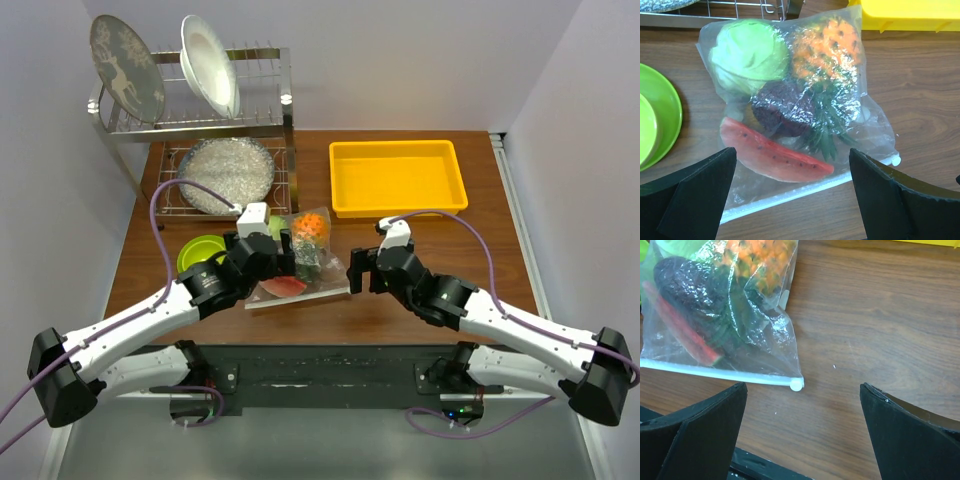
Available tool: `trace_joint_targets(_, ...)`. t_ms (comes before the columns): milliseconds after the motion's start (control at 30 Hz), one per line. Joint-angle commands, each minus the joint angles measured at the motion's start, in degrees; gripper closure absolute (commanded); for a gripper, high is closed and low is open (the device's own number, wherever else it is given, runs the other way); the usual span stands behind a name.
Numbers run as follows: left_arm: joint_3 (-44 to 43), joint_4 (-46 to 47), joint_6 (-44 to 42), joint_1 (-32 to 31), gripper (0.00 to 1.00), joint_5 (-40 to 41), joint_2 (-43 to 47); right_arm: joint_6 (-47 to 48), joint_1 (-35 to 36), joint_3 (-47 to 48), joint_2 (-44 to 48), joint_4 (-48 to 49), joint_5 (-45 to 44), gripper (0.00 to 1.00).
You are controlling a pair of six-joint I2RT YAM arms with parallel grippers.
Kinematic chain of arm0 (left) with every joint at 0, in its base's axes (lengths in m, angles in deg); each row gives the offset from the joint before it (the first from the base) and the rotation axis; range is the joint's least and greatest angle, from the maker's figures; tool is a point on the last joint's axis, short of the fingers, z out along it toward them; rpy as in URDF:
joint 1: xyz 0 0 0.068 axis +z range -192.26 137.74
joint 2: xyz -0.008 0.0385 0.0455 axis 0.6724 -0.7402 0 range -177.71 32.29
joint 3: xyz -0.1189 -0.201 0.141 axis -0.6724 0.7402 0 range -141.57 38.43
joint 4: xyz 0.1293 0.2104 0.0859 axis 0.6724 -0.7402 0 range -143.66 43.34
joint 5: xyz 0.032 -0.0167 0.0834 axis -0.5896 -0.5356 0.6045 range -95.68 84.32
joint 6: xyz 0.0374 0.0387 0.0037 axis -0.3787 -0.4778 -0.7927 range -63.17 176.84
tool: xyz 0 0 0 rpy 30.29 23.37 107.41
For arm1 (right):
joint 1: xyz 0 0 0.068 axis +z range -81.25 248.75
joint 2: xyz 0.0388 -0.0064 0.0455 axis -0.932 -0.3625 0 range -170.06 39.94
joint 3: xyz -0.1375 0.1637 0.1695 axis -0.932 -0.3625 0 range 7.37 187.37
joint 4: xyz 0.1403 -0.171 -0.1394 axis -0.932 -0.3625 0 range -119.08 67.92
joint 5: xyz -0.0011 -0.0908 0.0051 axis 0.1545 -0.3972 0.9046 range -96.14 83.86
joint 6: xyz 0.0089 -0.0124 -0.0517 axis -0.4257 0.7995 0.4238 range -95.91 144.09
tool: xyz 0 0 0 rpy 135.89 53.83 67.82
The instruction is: Open the zip-top bag and remove the fake food
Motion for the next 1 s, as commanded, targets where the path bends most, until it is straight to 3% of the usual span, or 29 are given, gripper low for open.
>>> trace_joint_targets(0, -0.80, -1.69, 0.78, 0.01, 0.00, 0.88, 1.37, 0.04, 0.15, -0.67, 0.85, 0.44, 0.62, 0.02)
trace_joint_targets(467, 7.18, 8.06, 1.12, -0.34, 0.00, -13.44, 6.03, -2.77, 0.15, -6.29, 0.95, 4.38, 9.05, 0.09)
trace_joint_targets(600, 8.07, 9.12, 4.10, -3.67, 0.05, -13.98, 5.16, -3.65, 0.15, -8.84, -0.19, 7.11, 10.29, 0.10)
trace_joint_targets(767, 8.95, 10.70, 6.75, -7.10, 0.13, -13.36, 2.43, -4.53, 0.15, -10.25, -4.76, 12.02, 10.99, 0.12)
trace_joint_targets(967, 8.43, 11.23, 8.51, -8.25, 0.32, -9.76, -1.96, -3.66, -0.46, -9.02, -8.63, 15.45, 7.04, 0.17)
